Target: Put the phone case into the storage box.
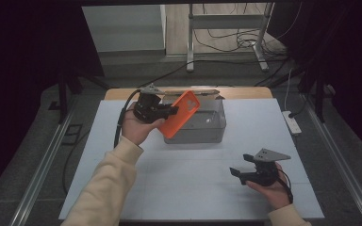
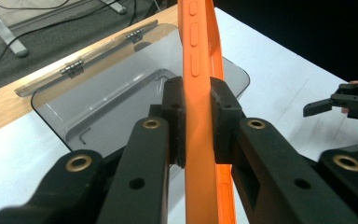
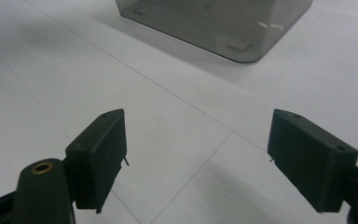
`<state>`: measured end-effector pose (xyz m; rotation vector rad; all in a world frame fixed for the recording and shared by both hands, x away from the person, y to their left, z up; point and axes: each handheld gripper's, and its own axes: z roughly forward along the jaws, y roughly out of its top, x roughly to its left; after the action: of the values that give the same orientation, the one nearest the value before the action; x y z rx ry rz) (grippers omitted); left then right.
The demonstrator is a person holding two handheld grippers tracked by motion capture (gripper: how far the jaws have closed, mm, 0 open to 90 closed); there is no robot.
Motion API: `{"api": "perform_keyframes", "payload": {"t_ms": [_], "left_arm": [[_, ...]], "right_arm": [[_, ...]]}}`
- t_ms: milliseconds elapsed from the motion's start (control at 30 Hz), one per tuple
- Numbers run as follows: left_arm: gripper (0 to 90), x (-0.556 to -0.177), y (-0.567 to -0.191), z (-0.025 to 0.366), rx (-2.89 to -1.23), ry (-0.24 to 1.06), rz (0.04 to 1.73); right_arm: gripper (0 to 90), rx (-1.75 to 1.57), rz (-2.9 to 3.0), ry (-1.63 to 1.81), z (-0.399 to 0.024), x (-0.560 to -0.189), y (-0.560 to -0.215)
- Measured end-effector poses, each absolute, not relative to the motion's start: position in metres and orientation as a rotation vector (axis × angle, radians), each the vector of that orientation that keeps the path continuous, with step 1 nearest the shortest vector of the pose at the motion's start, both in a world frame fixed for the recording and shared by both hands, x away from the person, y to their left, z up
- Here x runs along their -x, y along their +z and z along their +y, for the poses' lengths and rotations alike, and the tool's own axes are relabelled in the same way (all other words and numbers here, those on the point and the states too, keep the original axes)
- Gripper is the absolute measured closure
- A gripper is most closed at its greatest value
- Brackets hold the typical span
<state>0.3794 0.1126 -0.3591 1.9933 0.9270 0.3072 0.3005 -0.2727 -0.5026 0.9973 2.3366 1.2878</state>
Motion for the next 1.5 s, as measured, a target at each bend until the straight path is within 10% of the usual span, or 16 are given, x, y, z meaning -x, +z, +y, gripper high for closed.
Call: {"api": "perform_keyframes", "payload": {"t_ms": [1500], "left_arm": [[79.4,-0.415,-0.354,0.104,-1.97,0.396,1.051]], "right_arm": [[19.8,-0.995,2.34,1.287,-0.273,-0.301,-0.505]]}}
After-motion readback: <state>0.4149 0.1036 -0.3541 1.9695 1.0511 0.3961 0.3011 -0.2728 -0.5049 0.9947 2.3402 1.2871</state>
